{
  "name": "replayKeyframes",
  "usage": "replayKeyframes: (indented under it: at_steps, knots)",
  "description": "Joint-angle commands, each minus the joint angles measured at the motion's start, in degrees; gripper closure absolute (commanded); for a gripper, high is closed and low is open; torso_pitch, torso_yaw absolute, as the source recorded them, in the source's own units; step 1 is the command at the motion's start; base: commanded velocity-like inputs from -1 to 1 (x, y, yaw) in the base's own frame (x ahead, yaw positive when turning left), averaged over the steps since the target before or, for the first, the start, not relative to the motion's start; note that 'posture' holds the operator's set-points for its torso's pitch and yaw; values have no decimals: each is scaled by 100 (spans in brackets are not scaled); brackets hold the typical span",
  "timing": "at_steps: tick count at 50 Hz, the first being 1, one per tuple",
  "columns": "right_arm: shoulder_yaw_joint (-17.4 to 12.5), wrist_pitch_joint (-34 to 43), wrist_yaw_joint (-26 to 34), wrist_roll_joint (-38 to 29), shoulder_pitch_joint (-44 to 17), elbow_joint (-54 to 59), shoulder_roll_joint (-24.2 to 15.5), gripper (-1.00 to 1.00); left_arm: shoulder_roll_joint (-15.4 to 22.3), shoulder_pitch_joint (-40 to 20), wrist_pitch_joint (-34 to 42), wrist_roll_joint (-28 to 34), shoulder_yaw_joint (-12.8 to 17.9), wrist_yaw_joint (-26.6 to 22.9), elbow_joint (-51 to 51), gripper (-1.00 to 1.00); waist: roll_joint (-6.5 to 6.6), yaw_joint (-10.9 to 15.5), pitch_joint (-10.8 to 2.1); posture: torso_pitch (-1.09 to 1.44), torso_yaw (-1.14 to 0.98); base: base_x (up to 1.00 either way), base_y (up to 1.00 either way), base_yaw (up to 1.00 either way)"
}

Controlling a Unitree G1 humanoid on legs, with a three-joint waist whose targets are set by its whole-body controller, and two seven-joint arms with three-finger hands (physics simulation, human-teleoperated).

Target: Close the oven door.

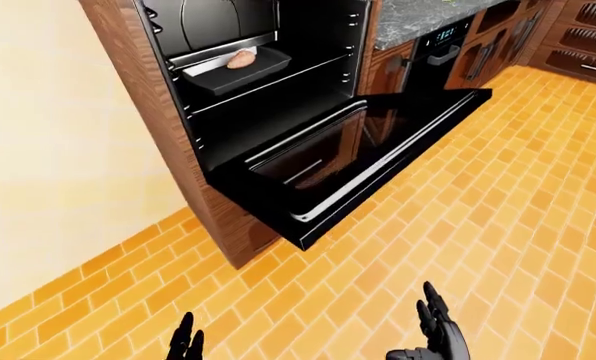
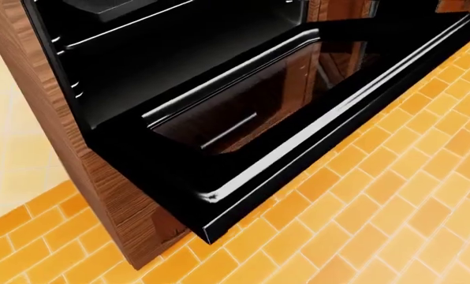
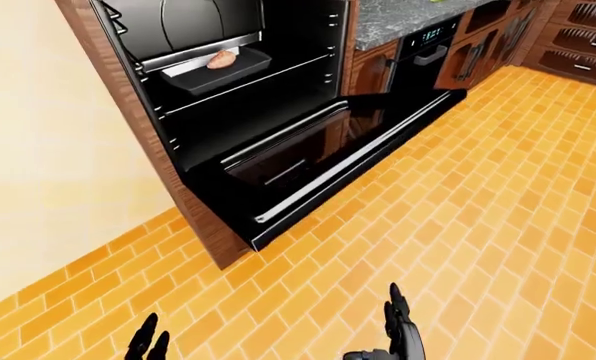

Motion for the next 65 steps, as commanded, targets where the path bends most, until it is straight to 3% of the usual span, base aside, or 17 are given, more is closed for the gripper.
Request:
replayKeyframes:
  at_steps: [1, 4, 5, 7, 13, 16, 18, 22, 27, 30, 31, 33, 36, 46, 50, 55, 65]
  knots:
    - [15, -121, 43, -10, -55, -74, 6, -100, 94, -36, -145, -61, 40, 6, -93, -100, 49, 8, -38, 0, 0, 16, 27, 0]
    - [15, -113, 43, 3, -65, -76, 7, -100, 96, -39, -143, -66, 43, 1, -94, -100, 466, 1, -214, 0, 0, 16, 30, 0]
    - [18, -118, 37, 0, -66, -77, 7, -100, 96, -40, -142, -68, 45, -1, -94, -100, 332, 93, -132, 0, 0, 16, 32, 0]
    - [4, -95, 59, 30, -69, -76, 7, -100, 99, -43, -138, -72, 47, -2, -94, -100, 288, 118, -36, 0, 0, 16, 34, 0]
    - [-2, -84, 82, 63, -84, -77, 4, -100, 101, -44, -138, -80, 48, -4, -95, -100, -105, 131, -11, 0, 0, 12, 37, 0]
    - [-1, -83, 85, 69, -89, -76, 7, -100, 95, -40, -144, -82, 42, 1, -97, -100, -446, 140, -57, 0, 0, 11, 37, 0]
    - [-6, -78, 90, 79, -94, -76, 5, -100, 94, -40, -145, -86, 39, 2, -98, -100, -269, 72, -75, 0, 0, 12, 37, 0]
    - [-4, -71, 107, 87, -95, -76, 10, -100, 97, -43, -146, -97, 35, 0, -98, -100, -343, 24, -112, 0, 0, 12, 37, 0]
    - [-7, -72, 109, 93, -91, -74, 6, -100, 97, -43, -143, -101, 30, 3, -98, -100, 8, 5, -54, 0, 0, 12, 37, 0]
    - [-1, -71, 117, 92, -92, -75, 13, -100, 98, -45, -142, -106, 30, 3, -98, -100, 662, 79, -196, 0, 0, 10, 31, 0]
    - [0, -72, 115, 91, -92, -75, 13, -100, 99, -45, -142, -108, 30, 3, -98, -100, 321, 94, -4, 0, 0, 0, 3, 0]
    - [5, -85, 98, 80, -88, -73, 16, -100, 105, -47, -141, -118, 34, -5, -98, -100, 426, 115, -76, 0, 0, 0, 0, 0]
    - [-22, -65, 162, 130, -96, -75, 31, -100, 104, -49, -145, -126, 31, 0, -99, -100, 362, 83, -49, 0, 0, 0, 0, 0]
    - [-9, -41, -269, 71, -162, -66, 23, -100, 92, -51, -162, -186, 44, -64, -101, -100, -21, 139, 5, 0, 0, 0, 0, 0]
    - [-106, 278, -631, 135, -258, -62, 6, -100, 78, -62, -200, -277, 74, -190, -104, -100, -364, 192, -47, 0, 0, 0, 0, 0]
    - [-201, 170, -321, 299, -282, -71, 41, -100, 89, -66, -321, -190, 7, 35, -98, -100, -175, 188, -125, 0, 0, 0, 0, 0]
    - [-460, 772, 346, 1207, -399, -79, 61, -100, 70, -62, -374, -52, 10, 298, -107, -100, -90, 111, -148, 0, 0, 0, 0, 0]
